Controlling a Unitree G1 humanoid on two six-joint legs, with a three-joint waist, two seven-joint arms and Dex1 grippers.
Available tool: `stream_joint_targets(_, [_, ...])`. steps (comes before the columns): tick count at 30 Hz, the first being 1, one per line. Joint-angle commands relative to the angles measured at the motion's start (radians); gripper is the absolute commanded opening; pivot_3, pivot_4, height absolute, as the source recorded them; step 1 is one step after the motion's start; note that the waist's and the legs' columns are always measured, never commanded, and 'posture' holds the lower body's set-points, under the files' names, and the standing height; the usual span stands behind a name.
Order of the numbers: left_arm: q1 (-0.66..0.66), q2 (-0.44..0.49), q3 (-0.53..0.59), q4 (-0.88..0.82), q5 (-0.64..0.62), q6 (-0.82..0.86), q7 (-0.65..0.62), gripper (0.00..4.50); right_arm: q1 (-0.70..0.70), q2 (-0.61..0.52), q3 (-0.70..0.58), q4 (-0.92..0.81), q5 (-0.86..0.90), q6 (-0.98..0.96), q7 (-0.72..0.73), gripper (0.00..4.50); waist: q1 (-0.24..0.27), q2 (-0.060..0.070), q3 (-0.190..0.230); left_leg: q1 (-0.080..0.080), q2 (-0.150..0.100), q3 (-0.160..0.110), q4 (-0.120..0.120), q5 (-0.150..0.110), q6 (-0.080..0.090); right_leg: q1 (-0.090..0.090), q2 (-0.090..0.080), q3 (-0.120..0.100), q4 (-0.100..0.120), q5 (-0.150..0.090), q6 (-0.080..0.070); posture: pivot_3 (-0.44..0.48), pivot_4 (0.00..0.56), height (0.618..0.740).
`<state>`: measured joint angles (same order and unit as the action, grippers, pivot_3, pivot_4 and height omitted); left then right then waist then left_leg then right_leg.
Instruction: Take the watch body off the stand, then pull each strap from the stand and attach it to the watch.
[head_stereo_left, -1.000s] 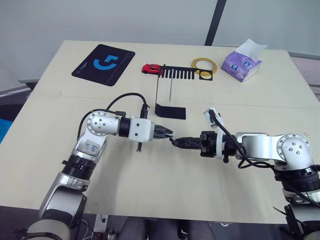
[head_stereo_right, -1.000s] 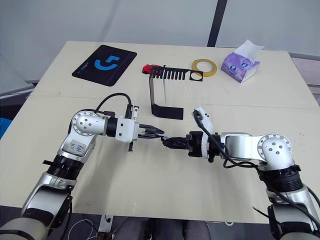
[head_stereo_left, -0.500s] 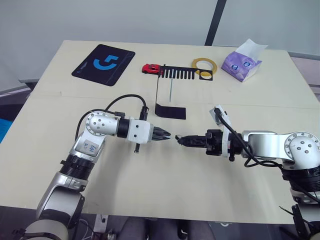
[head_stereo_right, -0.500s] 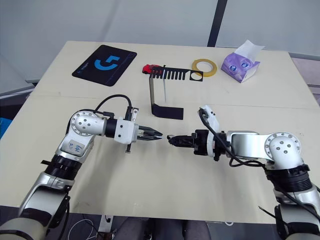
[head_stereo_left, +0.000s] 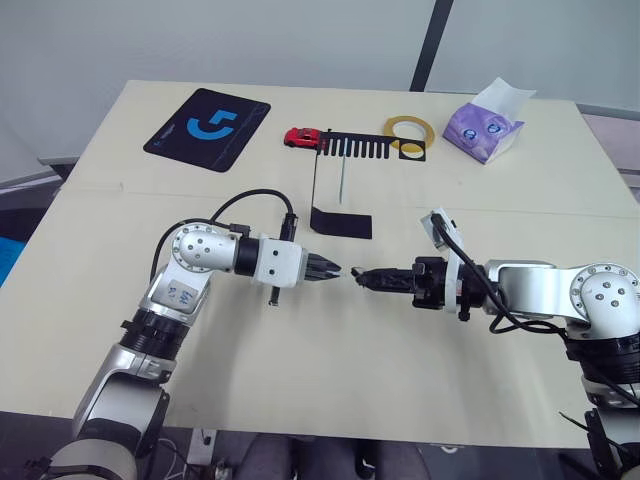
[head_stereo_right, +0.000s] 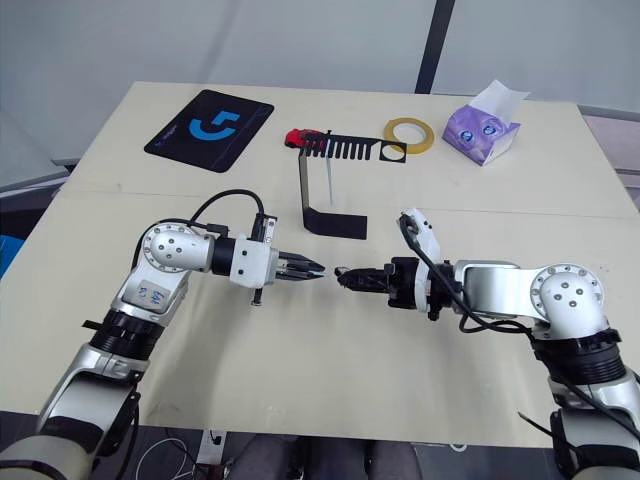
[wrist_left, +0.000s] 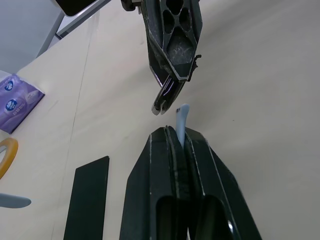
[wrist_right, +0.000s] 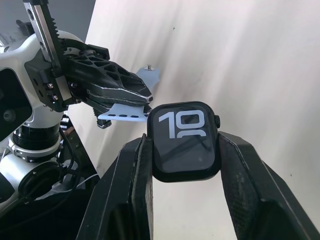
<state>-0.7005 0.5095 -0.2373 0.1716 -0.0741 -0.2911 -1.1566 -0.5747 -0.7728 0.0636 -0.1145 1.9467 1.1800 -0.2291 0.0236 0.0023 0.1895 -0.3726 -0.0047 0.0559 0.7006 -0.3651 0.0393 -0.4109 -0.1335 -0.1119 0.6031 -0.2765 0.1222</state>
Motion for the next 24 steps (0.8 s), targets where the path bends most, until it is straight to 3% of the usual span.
stream_joint_targets(1, [-0.016, -0.009, -0.001, -0.021, -0.006, 0.004, 0.012, 0.0, -0.007, -0.002, -0.021, -0.034, 0.026, -0.006, 0.014, 1.5, 0.0, 0.0, 0.0, 0.0, 0.0, 0.0, 0.0, 0.0, 0.0, 0.0, 0.0, 0.0, 0.0, 0.0, 0.0, 0.0, 0.15, 0.738])
stream_joint_targets(24, [-0.033, -0.018, 0.003, -0.01, -0.009, 0.014, 0.016, 0.0, 0.016, 0.0, -0.019, -0.058, 0.026, -0.018, 0.007, 1.5, 0.0, 0.0, 0.0, 0.0, 0.0, 0.0, 0.0, 0.0, 0.0, 0.0, 0.0, 0.0, 0.0, 0.0, 0.0, 0.0, 0.15, 0.738])
